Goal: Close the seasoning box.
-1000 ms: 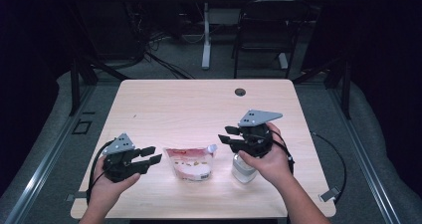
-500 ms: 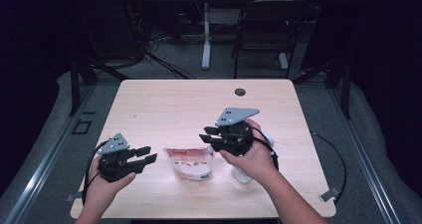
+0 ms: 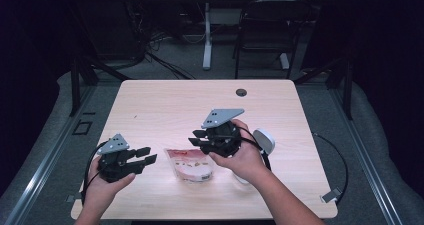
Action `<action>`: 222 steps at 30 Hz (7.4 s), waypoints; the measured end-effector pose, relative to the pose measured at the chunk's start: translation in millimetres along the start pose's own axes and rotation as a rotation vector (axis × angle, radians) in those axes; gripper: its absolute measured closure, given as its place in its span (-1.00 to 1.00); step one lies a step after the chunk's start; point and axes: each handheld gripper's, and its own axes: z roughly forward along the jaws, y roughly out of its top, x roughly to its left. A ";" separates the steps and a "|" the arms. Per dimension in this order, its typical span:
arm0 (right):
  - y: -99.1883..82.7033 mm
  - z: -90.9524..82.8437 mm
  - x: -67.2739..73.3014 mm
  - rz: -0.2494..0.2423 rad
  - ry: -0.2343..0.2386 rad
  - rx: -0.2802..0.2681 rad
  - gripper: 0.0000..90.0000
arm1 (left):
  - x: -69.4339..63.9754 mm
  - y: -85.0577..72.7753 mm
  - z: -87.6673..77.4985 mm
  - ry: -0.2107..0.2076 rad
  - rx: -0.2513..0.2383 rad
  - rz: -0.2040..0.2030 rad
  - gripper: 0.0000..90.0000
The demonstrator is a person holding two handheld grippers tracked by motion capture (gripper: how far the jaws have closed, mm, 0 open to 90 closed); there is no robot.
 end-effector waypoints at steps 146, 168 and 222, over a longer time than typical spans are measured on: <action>3.4 4.3 1.7 -0.122 0.114 0.142 1.00 | -23.3 -4.8 47.7 -0.235 -0.015 0.111 -0.01; 8.3 -4.2 2.4 -0.133 0.118 0.128 1.00 | -31.4 -1.0 73.2 -0.289 -0.010 0.146 -0.07; 19.9 -15.9 7.4 -0.159 0.128 0.095 1.00 | -34.7 -19.1 111.7 -0.377 0.047 0.182 -0.21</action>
